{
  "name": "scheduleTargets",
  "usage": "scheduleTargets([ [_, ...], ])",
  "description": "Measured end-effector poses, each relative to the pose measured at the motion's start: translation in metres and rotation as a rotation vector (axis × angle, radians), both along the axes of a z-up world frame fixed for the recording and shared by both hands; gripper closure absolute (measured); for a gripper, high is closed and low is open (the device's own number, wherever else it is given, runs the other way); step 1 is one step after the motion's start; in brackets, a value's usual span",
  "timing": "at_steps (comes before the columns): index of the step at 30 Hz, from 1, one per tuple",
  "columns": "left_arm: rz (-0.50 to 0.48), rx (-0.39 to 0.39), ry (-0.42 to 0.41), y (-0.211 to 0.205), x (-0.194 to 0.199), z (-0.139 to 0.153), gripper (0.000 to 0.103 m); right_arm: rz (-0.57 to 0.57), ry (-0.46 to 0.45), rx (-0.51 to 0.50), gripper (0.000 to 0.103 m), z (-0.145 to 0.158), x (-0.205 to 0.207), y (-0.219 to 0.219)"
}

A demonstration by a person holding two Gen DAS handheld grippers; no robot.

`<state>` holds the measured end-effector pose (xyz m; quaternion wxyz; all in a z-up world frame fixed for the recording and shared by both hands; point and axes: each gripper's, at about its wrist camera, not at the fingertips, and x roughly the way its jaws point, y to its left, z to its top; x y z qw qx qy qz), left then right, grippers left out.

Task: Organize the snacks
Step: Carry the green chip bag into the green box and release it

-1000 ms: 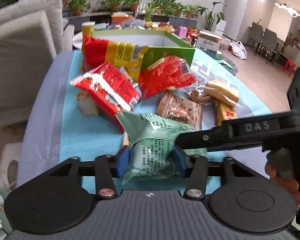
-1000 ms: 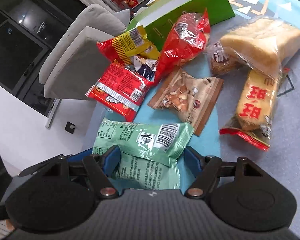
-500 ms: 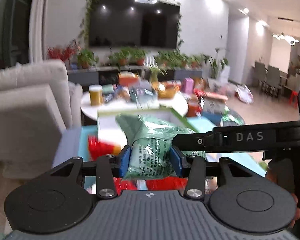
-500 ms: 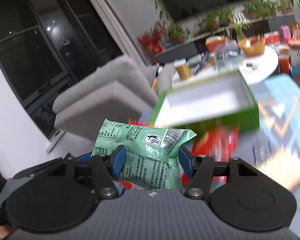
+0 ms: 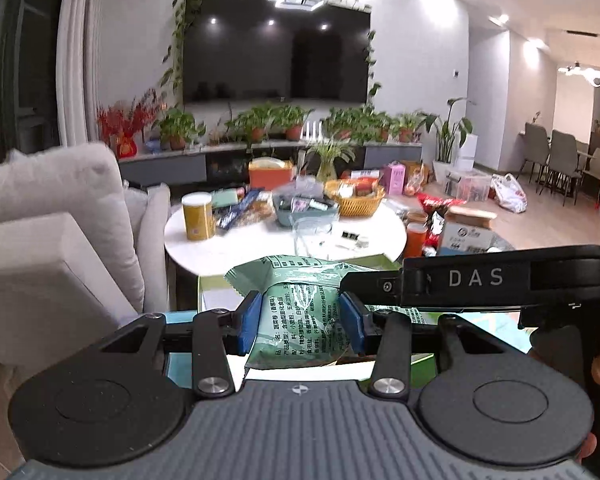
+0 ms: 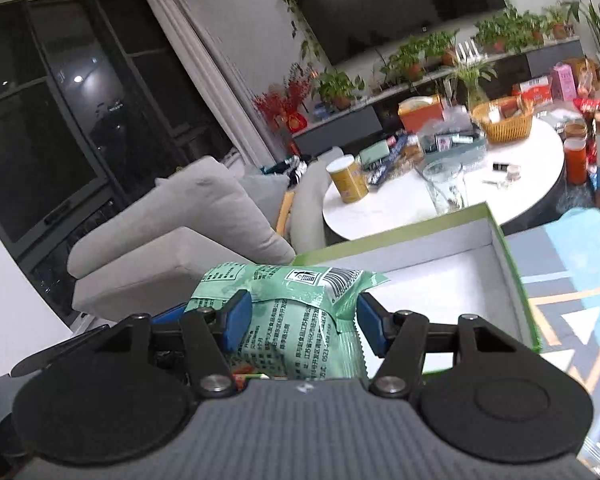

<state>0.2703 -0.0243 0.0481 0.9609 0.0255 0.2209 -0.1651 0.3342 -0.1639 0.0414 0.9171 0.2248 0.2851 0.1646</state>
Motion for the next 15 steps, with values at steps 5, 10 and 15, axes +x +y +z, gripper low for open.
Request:
scheduleTargets([
  [5,0.025,0.011,0.056,0.007,0.034,-0.024,0.063,0.02,0.062,0.01,0.065,-0.023,0.032,0.006],
  [10,0.044,0.015,0.124,0.014,0.057,-0.047,0.063,0.032,0.123,0.001,0.065,-0.043,0.049,0.015],
  [15,0.058,0.043,0.158,0.015,0.061,-0.06,0.063,0.043,0.163,-0.013,0.065,-0.053,0.05,0.023],
])
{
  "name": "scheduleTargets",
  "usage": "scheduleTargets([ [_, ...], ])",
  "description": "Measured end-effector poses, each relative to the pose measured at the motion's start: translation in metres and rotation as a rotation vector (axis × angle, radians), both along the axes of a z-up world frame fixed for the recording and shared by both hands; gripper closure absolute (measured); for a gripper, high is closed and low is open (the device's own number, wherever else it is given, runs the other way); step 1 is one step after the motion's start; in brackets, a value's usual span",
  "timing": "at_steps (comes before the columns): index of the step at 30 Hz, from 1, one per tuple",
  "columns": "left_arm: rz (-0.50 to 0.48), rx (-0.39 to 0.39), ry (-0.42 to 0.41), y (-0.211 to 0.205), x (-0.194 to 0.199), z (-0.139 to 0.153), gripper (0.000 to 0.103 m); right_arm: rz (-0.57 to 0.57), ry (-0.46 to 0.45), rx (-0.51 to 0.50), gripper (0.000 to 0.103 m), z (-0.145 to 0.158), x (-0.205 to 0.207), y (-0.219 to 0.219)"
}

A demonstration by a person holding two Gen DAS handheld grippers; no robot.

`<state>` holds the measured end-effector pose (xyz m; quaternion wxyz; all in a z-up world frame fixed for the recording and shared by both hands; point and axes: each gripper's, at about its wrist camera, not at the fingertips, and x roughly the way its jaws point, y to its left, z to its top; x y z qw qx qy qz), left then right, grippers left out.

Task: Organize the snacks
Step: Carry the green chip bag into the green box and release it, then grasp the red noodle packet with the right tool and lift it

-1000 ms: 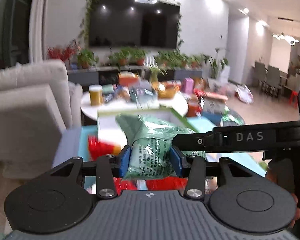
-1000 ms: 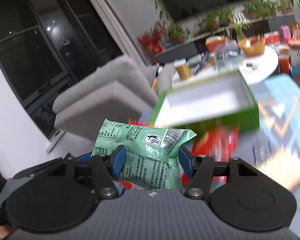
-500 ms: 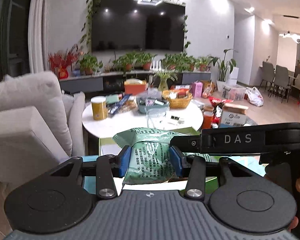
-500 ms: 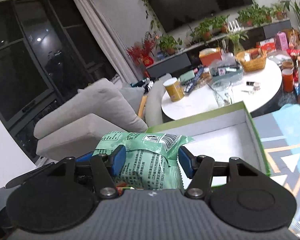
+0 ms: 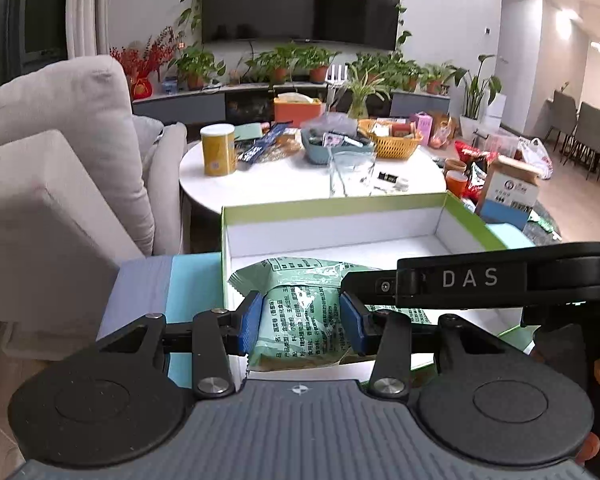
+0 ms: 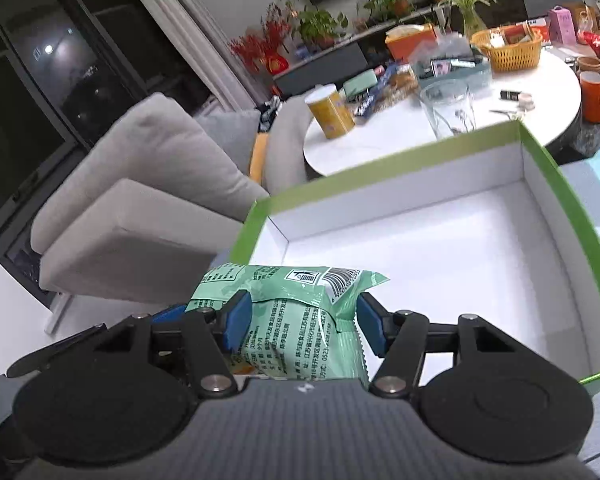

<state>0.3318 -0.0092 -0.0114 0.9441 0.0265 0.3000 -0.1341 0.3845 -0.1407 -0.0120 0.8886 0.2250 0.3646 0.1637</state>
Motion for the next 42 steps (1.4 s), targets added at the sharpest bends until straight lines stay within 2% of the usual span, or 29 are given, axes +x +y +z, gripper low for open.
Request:
scheduleTargets([
  [7,0.001,0.012,0.012,0.001,-0.001,-0.004,0.063,0.008,0.019,-0.018,0.064,-0.003,0.001,0.005],
  [9,-0.001,0.013,0.029,0.002,0.0,-0.005,0.056,-0.003,0.019,-0.033,0.064,-0.003,0.001,0.006],
  [11,-0.003,0.01,0.041,0.003,-0.002,-0.004,0.055,-0.016,0.009,-0.043,0.063,-0.001,-0.002,0.005],
  [13,-0.001,0.009,0.027,0.005,-0.008,0.002,0.055,-0.025,-0.008,-0.039,0.063,0.004,-0.009,0.003],
  [15,0.009,0.0,-0.001,0.01,-0.016,0.01,0.047,-0.026,-0.03,-0.039,0.062,0.009,-0.016,0.001],
  [17,0.018,-0.004,-0.027,0.014,-0.023,0.016,0.043,-0.025,-0.048,-0.044,0.062,0.015,-0.025,0.001],
  [22,0.036,0.038,-0.007,0.018,-0.039,0.014,0.043,-0.012,-0.065,-0.042,0.062,0.022,-0.047,0.007],
  [26,0.044,0.072,0.016,0.024,-0.054,0.007,0.043,0.029,-0.026,-0.015,0.062,0.015,-0.059,0.017],
  [32,0.035,0.056,0.04,0.036,-0.09,-0.002,0.044,0.066,0.017,-0.013,0.062,0.006,-0.084,0.032],
  [36,0.008,0.025,0.096,0.045,-0.114,-0.013,0.044,0.085,0.045,-0.03,0.062,-0.003,-0.111,0.035],
  [42,-0.027,0.033,0.123,0.047,-0.148,-0.026,0.043,0.101,0.077,-0.007,0.062,-0.013,-0.148,0.034],
])
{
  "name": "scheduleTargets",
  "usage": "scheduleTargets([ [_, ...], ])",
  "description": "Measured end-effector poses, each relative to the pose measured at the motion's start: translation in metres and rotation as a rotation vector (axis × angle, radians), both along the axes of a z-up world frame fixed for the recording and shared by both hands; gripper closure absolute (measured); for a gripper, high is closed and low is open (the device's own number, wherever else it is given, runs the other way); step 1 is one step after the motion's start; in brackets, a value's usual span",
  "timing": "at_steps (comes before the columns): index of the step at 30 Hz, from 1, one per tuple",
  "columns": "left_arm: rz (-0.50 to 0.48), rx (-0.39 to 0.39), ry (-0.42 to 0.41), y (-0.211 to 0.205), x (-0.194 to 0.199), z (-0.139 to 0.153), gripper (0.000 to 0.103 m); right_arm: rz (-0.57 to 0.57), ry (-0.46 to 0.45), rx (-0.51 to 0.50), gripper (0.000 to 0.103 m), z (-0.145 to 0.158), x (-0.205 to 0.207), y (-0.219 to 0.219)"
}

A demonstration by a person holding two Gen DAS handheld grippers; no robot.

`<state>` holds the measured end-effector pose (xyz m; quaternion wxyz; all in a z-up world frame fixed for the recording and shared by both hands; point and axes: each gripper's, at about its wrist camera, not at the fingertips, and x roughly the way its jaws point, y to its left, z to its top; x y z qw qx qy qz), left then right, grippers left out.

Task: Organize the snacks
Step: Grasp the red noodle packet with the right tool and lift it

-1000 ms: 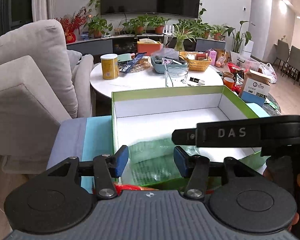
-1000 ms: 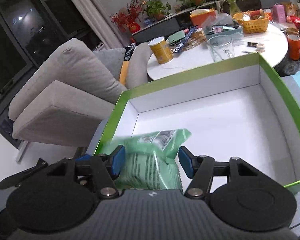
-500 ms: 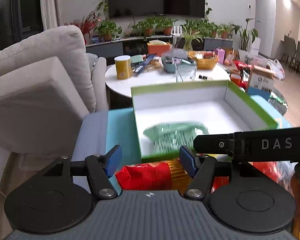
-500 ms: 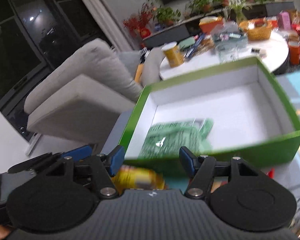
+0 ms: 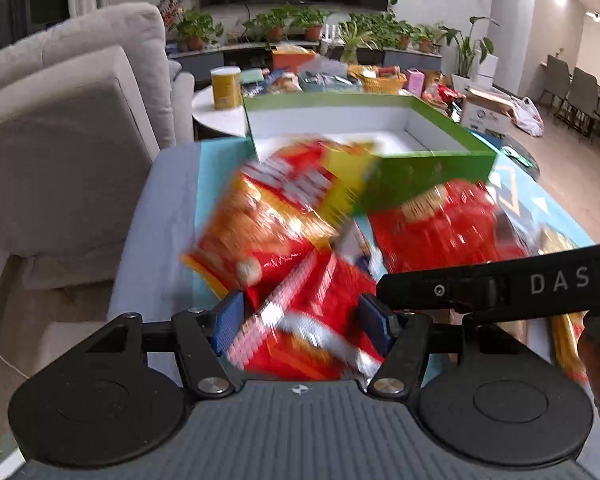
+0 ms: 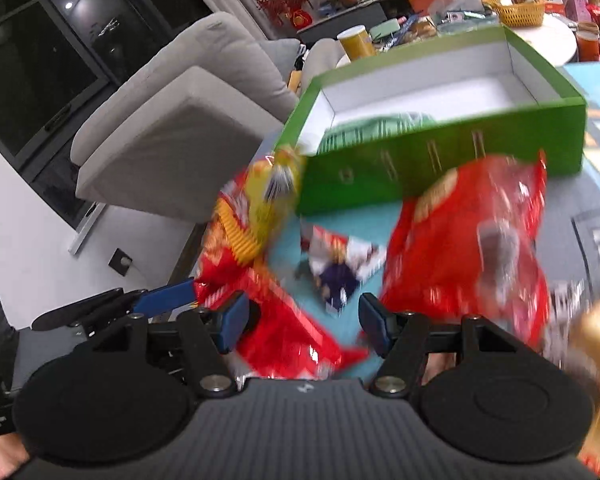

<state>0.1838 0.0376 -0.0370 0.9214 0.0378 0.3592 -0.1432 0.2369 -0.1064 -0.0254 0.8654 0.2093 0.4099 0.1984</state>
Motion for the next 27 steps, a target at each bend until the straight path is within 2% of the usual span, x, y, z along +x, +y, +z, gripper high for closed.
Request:
scheduleTargets([
  [4,0.003,-0.02,-0.005,0.005,-0.014,-0.005,0.043,-0.013,0.021,0.057,0.062,-0.003,-0.017,-0.001],
  [11,0.01,-0.007,-0.037,0.008,-0.033,-0.009,0.043,-0.06,0.079,0.112,0.061,-0.018,-0.024,0.001],
  [13,0.016,-0.009,-0.039,0.011,-0.034,-0.009,0.043,-0.076,0.091,0.119,0.058,-0.021,-0.022,0.002],
  [17,0.036,-0.03,-0.029,0.024,-0.044,-0.013,0.043,-0.091,0.081,0.129,0.044,-0.018,-0.021,0.007],
  [21,0.077,-0.065,-0.001,0.037,-0.053,-0.014,0.044,-0.066,0.082,0.14,0.044,-0.017,-0.018,0.016],
  [24,0.091,-0.063,-0.042,0.04,-0.06,-0.007,0.044,-0.051,0.09,0.133,0.044,-0.017,-0.014,0.024],
  [27,0.047,-0.05,-0.109,0.035,-0.062,0.005,0.043,-0.07,0.115,0.078,0.044,-0.019,-0.007,0.031],
])
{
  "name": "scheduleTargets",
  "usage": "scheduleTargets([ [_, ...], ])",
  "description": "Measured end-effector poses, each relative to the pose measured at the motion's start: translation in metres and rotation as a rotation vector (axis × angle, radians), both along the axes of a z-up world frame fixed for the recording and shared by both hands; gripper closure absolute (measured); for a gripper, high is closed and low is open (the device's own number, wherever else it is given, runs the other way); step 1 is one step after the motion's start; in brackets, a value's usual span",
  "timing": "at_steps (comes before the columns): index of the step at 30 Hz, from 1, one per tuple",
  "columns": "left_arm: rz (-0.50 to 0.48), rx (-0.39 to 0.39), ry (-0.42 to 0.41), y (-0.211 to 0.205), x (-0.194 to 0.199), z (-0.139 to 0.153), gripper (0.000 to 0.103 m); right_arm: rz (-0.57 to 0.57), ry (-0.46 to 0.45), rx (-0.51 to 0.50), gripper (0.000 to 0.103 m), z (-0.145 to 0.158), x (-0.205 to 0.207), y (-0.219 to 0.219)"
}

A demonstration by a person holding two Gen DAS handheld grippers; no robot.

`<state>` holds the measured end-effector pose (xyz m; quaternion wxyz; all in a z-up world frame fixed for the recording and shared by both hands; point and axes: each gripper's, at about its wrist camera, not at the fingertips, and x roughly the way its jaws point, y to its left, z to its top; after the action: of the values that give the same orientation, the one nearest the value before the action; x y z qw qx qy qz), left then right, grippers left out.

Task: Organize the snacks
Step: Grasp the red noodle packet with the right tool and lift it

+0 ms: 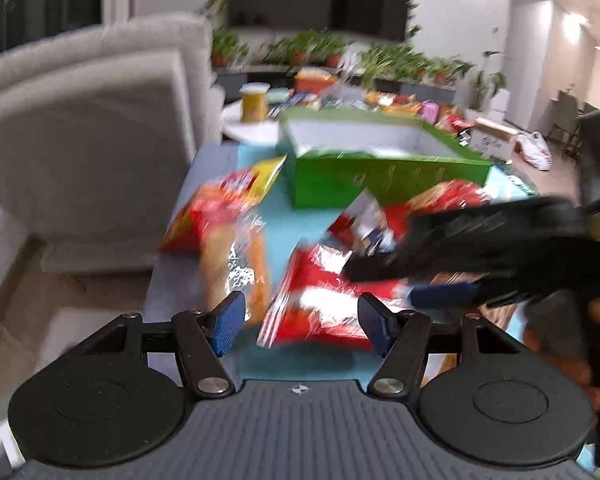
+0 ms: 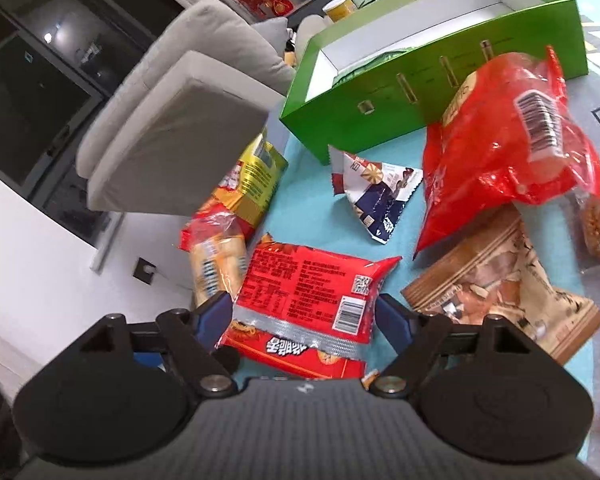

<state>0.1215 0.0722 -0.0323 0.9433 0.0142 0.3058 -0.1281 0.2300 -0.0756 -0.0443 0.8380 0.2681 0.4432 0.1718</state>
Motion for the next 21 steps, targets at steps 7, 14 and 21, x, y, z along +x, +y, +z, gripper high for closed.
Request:
scheduleTargets([
  [7,-0.076,0.079,0.075,-0.019,0.033,-0.018,0.043,-0.023,0.049,0.027,0.044,-0.007,0.01,-0.01],
  [14,-0.088,-0.034,0.157,-0.008,0.05,-0.031,0.044,0.038,0.038,-0.006,0.043,-0.006,0.017,0.0],
  [21,-0.126,-0.048,0.137,-0.012,0.038,-0.03,0.053,0.076,-0.039,-0.13,0.075,-0.005,0.013,0.018],
])
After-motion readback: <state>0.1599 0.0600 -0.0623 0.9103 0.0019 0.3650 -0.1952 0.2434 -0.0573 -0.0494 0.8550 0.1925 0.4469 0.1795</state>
